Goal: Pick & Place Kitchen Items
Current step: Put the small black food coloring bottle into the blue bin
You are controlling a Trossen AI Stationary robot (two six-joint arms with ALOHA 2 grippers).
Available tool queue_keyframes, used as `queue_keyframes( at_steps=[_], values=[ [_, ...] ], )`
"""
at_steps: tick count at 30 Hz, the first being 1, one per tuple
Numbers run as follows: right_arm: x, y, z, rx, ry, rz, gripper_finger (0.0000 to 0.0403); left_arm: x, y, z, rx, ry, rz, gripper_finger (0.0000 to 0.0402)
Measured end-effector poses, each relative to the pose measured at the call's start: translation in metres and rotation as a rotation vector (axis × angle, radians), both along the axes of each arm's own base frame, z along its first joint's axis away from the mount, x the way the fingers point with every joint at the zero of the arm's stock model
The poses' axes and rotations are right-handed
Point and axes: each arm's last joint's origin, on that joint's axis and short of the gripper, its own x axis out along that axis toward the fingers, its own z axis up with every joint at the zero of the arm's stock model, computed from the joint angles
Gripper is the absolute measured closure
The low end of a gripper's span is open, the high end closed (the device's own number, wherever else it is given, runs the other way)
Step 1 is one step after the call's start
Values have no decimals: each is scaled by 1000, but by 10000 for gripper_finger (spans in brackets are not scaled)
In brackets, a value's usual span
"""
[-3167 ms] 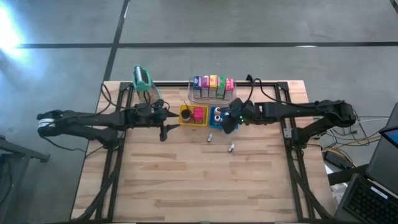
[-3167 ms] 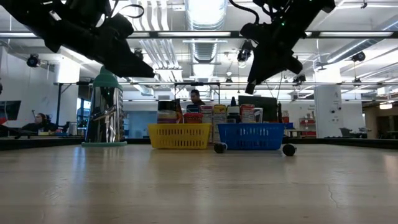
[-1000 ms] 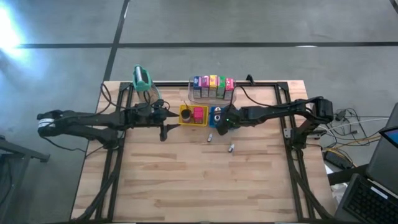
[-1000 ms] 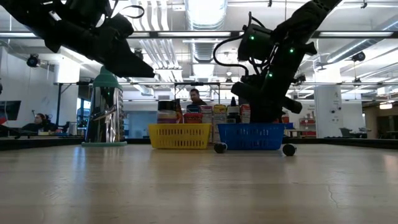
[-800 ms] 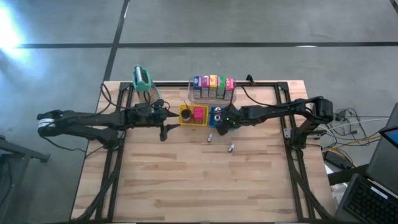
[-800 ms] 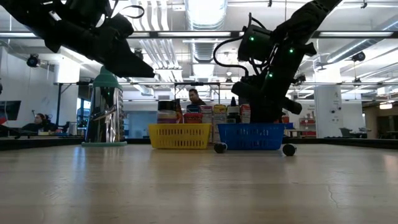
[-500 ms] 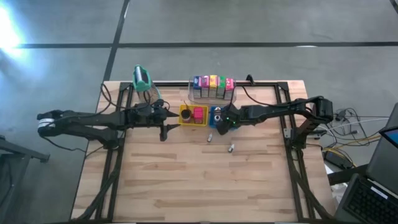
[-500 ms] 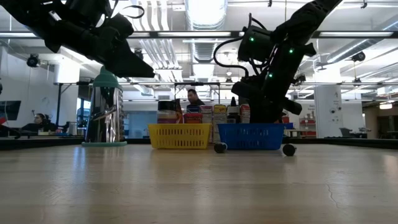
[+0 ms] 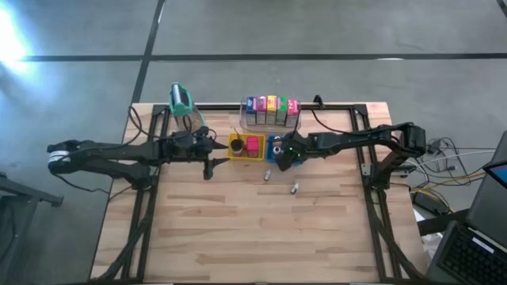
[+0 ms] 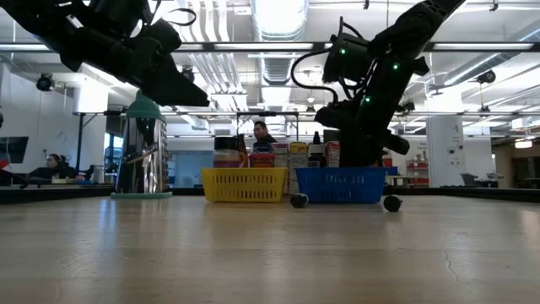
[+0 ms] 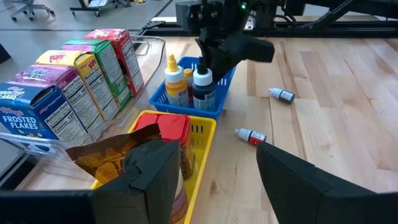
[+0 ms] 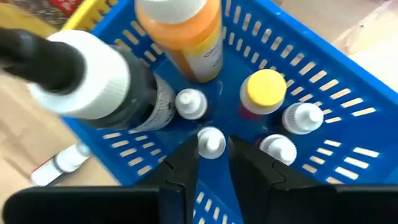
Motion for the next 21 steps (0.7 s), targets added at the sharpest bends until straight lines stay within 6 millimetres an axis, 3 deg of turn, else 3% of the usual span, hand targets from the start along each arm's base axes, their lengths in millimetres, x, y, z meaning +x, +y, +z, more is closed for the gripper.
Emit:
queue_keyframes(
  at_steps=[13,21],
  values=[
    [-13,6,31,24,-56,85,278,0,0,0,6,1,-2,183],
    [-23,40,66,40,-187,329,280,0,0,0,7,0,0,183]
  ],
)
